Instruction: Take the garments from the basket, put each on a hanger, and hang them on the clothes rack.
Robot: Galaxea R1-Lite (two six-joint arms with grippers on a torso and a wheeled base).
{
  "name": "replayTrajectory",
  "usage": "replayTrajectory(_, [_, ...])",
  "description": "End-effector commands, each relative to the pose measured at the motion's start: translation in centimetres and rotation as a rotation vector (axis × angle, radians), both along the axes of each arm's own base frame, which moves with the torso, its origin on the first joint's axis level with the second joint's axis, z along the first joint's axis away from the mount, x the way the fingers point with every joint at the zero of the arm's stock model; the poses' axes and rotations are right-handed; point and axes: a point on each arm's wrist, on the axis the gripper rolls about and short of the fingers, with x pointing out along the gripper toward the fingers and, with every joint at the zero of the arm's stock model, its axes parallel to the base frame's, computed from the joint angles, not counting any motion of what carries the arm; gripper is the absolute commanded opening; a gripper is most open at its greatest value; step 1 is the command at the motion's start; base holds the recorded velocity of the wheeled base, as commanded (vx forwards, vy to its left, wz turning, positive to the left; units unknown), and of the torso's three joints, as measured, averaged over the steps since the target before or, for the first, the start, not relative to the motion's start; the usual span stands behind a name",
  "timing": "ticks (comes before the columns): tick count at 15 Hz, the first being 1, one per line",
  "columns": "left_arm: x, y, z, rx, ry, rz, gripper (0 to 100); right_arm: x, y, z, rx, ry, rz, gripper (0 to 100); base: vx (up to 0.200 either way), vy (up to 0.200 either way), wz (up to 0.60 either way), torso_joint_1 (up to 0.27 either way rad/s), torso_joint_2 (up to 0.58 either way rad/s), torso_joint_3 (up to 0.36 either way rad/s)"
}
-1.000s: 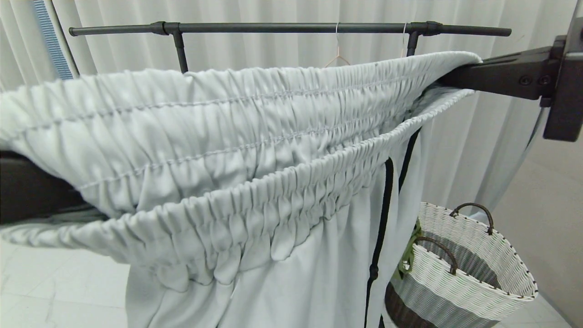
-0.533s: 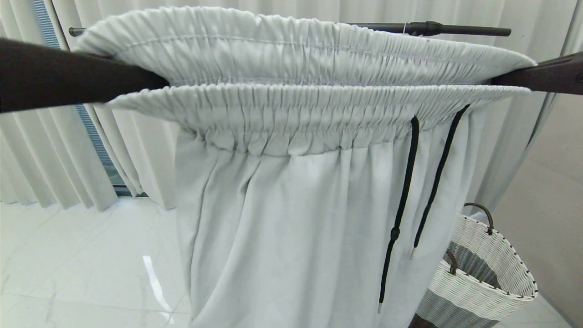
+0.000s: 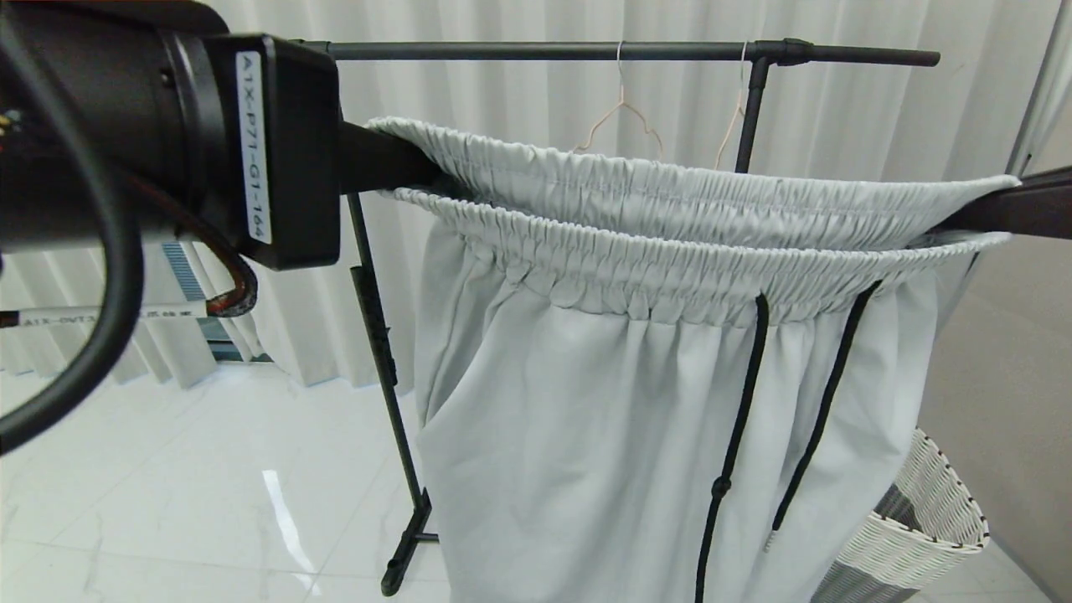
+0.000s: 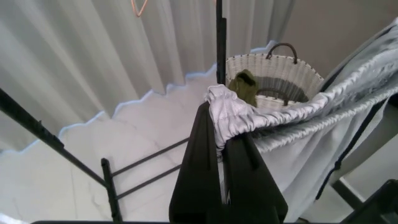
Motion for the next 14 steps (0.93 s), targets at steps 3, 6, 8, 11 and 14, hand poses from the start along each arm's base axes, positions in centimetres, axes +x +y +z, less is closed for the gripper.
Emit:
replayTrajectory(3, [0.1,-0.2,0.0,-0.003,0.004,-0.001,0,-0.2,-0.1,-0.1,-0.002,0.002,0.003,100,0.0,0.0,0.0,0.0,0.0,0.0])
replayTrajectory(6, [0.3,-0.4,0.2,-0.024,-0.017,0.006,0,-0.8,-0.8,-1.0,-0.016,0.014,0.007,100,0.0,0.0,0.0,0.0,0.0,0.0])
replayTrajectory(8, [0.4,-0.4,0.1,-0.023,-0.02,0.011,0,-1.3,-1.3,-1.3,-0.017,0.017,0.008,100,0.0,0.0,0.0,0.0,0.0,0.0])
replayTrajectory(11, [1.0,0.0,-1.5,0.045,-0.005,0.115,0,-0.6,-2.4,-1.9,-0.058,0.018,-0.149,100,0.0,0.0,0.0,0.0,0.0,0.0])
replayTrajectory(14, [0.5,1.2,-2.6,0.084,-0.004,0.184,0,0.6,-4.2,-3.2,-0.186,0.069,-0.424,100,0.0,0.0,0.0,0.0,0.0,0.0])
